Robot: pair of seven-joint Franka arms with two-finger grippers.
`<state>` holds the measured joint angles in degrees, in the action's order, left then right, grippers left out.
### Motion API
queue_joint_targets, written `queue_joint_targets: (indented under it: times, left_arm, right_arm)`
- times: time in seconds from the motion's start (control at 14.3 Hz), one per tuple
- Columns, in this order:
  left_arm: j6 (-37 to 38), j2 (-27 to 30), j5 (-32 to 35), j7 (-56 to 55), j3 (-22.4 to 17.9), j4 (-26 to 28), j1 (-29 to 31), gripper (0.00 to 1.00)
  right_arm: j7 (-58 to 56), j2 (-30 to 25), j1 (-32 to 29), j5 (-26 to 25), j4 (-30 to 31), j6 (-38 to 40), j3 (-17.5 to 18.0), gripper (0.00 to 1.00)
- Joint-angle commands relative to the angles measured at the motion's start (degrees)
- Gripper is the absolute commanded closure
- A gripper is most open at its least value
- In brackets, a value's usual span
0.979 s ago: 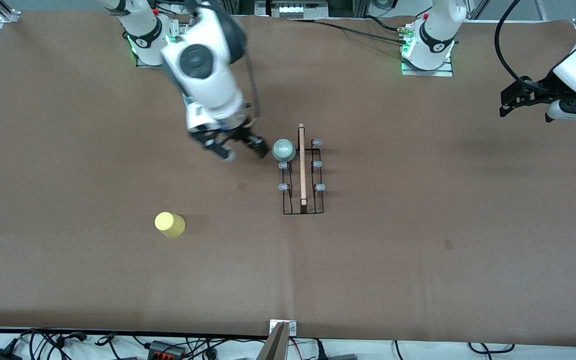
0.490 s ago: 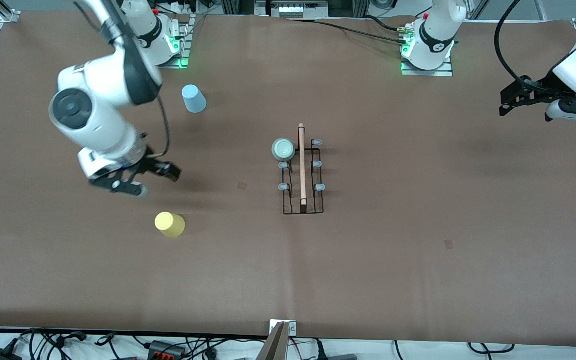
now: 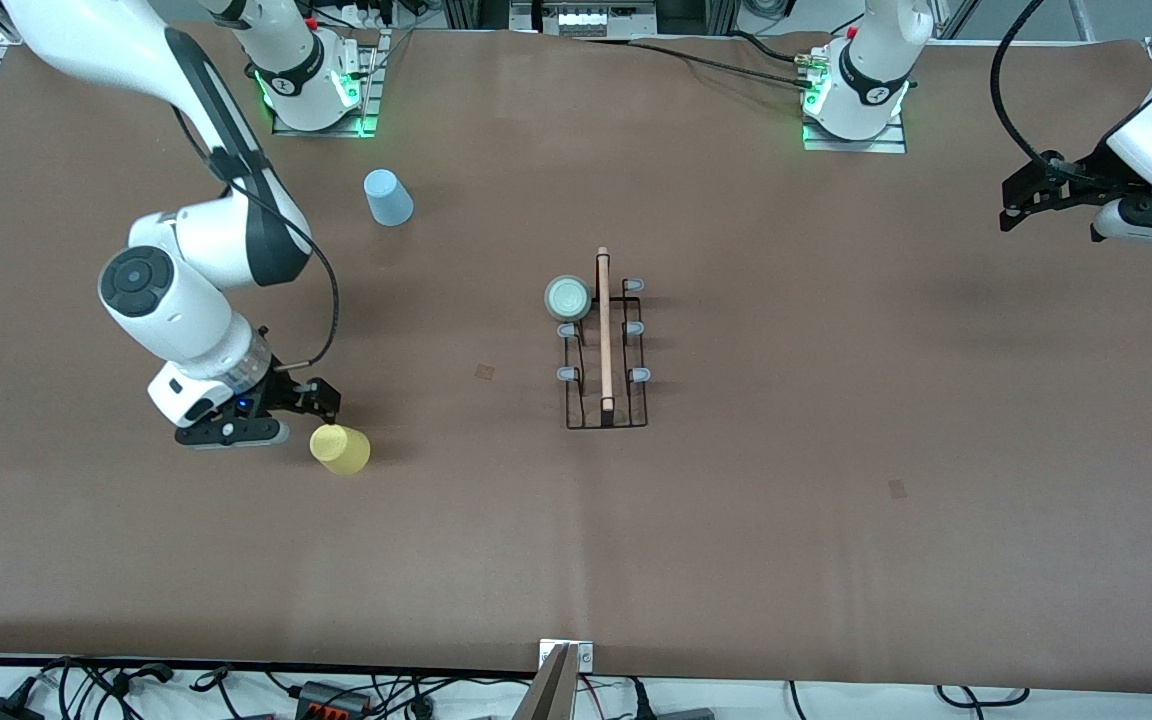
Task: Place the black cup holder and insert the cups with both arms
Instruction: 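Lower the right gripper around the yellow cup and close it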
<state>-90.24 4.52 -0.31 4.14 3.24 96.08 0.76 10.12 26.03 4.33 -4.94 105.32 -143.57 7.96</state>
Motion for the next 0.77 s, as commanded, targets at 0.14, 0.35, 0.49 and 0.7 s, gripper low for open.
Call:
queue_joint_targets:
  times: [0.14, 0.35, 0.49, 0.7]
  left_arm:
    - [1.47, -0.82, -1.27, 0.35, 0.01, -1.86, 0.12, 0.0]
    - [1.47, -0.91, -1.27, 0.35, 0.01, -1.86, 0.12, 0.0]
    - [1.55, -0.82, -1.27, 0.35, 0.01, -1.86, 0.12, 0.0]
    - [2.08, -0.82, -1.27, 0.43, 0.01, -1.86, 0.3, 0.0]
  right_arm:
    - [-1.06, 4.37, 0.41, -1.03, -0.21, -7.59, 0.21, 0.0]
    - [-0.98, 5.69, 0.59, -1.04, 0.06, -8.57, 0.21, 0.0]
    - [-0.89, 6.13, 0.59, -1.04, 0.32, -8.57, 0.21, 0.0]
    - [-0.8, 6.92, 0.59, -0.95, 1.37, -10.93, -0.31, 0.0]
